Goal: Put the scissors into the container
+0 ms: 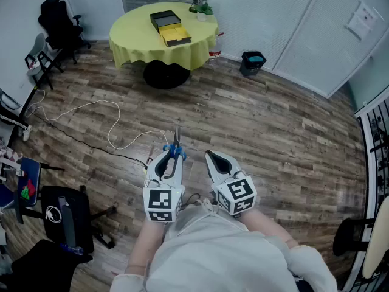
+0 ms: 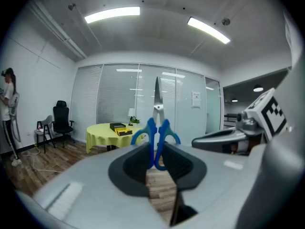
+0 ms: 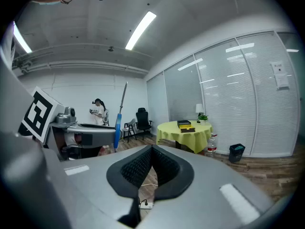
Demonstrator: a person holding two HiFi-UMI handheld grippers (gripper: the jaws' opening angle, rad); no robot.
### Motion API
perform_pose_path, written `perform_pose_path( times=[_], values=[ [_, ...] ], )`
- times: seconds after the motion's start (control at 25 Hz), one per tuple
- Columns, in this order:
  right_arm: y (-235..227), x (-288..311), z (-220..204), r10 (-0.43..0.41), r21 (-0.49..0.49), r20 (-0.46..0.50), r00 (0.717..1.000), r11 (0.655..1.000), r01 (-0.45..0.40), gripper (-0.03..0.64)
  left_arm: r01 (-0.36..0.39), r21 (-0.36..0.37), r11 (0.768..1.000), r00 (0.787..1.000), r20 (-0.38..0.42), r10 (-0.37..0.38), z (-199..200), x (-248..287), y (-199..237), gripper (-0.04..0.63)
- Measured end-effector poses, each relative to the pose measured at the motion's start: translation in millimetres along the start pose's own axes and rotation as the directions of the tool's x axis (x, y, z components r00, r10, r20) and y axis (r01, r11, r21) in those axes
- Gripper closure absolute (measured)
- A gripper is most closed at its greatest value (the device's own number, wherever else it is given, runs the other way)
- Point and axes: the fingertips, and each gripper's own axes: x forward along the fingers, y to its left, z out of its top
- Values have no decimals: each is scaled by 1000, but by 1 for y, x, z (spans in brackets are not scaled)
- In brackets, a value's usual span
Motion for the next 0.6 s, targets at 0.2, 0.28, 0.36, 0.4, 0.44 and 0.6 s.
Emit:
perform_pose_path(
  times=[0.2,0.28,0.36,0.4,0.44,0.6],
  values=[
    [0,1,-6,3,20,-9,1000,1000,-3,618,12,-1,1000,1000,-14,-12,-3,1,-1,511],
    [2,2,-8,5,26,-8,1000,1000,-4,617,15,4,1000,1000,-14,-15,-5,0,0,511],
    [4,5,-9,-1,36,-4,1000,999,1,618,17,11,1000,1000,-16,-16,-7,-1,3,511],
    [5,7,-10,-3,43,-3,1000,999,3,618,16,12,1000,1000,-17,-16,-7,-1,5,511],
    [7,9,-11,-2,50,-3,1000,999,2,618,16,10,1000,1000,-17,-16,-8,0,7,511],
    [10,14,-15,1,73,-15,1000,997,1,618,18,-10,1000,999,-26,-19,-12,1,14,511]
  ],
)
